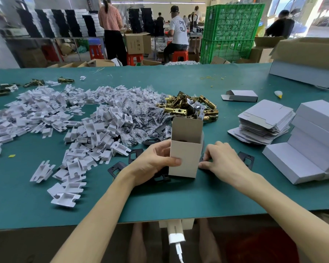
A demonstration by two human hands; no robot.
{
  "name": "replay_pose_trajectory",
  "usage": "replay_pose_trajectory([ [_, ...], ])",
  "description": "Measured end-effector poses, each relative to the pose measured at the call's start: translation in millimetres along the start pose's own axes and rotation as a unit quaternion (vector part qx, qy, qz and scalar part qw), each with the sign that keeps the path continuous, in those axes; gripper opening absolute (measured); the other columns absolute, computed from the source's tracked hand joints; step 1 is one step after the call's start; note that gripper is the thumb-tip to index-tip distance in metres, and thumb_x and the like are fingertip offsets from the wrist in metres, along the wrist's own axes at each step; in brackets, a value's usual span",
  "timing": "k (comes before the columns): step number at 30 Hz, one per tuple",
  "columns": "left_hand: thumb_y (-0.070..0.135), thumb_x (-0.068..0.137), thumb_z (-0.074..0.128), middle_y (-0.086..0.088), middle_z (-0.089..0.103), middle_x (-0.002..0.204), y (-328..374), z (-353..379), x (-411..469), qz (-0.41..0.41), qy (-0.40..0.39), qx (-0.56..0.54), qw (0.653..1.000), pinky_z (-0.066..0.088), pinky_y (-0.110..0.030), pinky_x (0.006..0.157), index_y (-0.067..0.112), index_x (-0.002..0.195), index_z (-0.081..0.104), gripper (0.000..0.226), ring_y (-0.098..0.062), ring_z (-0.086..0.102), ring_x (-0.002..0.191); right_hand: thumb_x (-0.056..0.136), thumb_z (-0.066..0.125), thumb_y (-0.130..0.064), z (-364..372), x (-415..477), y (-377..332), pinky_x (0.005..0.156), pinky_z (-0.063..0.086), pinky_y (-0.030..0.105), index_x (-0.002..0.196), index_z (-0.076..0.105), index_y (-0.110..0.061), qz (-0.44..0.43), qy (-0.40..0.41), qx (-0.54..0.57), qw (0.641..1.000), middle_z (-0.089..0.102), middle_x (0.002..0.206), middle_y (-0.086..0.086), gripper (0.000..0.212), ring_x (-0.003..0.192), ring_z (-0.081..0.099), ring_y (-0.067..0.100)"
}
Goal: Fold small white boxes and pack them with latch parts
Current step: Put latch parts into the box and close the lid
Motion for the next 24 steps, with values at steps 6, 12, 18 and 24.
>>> replay_pose_trajectory([
  [6, -0.002, 0.089, 0.07, -0.013, 0.072, 0.127, -1, 0, 0, 0.012, 0.014, -0.038, 0.999, 0.055, -0.028, 0.094, 0.016, 0.13, 0.07, 0.045, -0.023, 0.068, 0.118, 0.091, 0.074, -0.038, -1, -3, -1, 0.092, 0.045, 0.041, 0.096, 0.06, -0.019, -0.003, 0.001, 0.031, 1.0, 0.052, 0.105, 0.003, 0.024, 0.107, 0.05, 0.025],
  [12, 0.004, 0.092, 0.069, -0.013, 0.069, 0.134, -2, -5, 1, 0.01, 0.047, -0.051, 0.998, 0.058, -0.031, 0.091, 0.008, 0.138, 0.062, 0.047, -0.023, 0.068, 0.118, 0.092, 0.07, -0.042, -2, -1, -9, 0.094, 0.043, 0.04, 0.11, 0.052, -0.017, 0.008, 0.006, -0.015, 1.0, 0.055, 0.114, 0.006, 0.035, 0.112, 0.05, 0.03],
  [18, 0.005, 0.094, 0.069, -0.017, 0.068, 0.136, 0, -12, 3, 0.023, 0.126, -0.091, 0.988, 0.06, -0.035, 0.095, 0.0, 0.138, 0.058, 0.046, -0.026, 0.068, 0.116, 0.099, 0.06, -0.015, -17, -11, -32, 0.095, 0.047, 0.045, 0.119, 0.056, -0.008, -0.062, 0.192, 0.109, 0.973, 0.054, 0.117, 0.009, 0.021, 0.106, 0.055, 0.029],
  [24, -0.003, 0.101, 0.057, -0.017, 0.069, 0.113, 0, -14, 2, 0.028, 0.164, -0.022, 0.986, 0.059, -0.034, 0.077, -0.004, 0.127, 0.061, 0.026, -0.026, 0.068, 0.096, 0.098, 0.061, -0.007, -29, -24, -115, 0.089, 0.047, 0.035, 0.112, 0.061, -0.004, -0.229, 0.269, 0.154, 0.923, 0.057, 0.11, 0.008, 0.014, 0.103, 0.053, 0.024],
])
Point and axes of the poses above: each hand's wrist, its own x-axis towards the middle knuckle, its own z-axis out of the palm, y = z × x, the point moved 3 cm from there along x, towards the middle knuckle
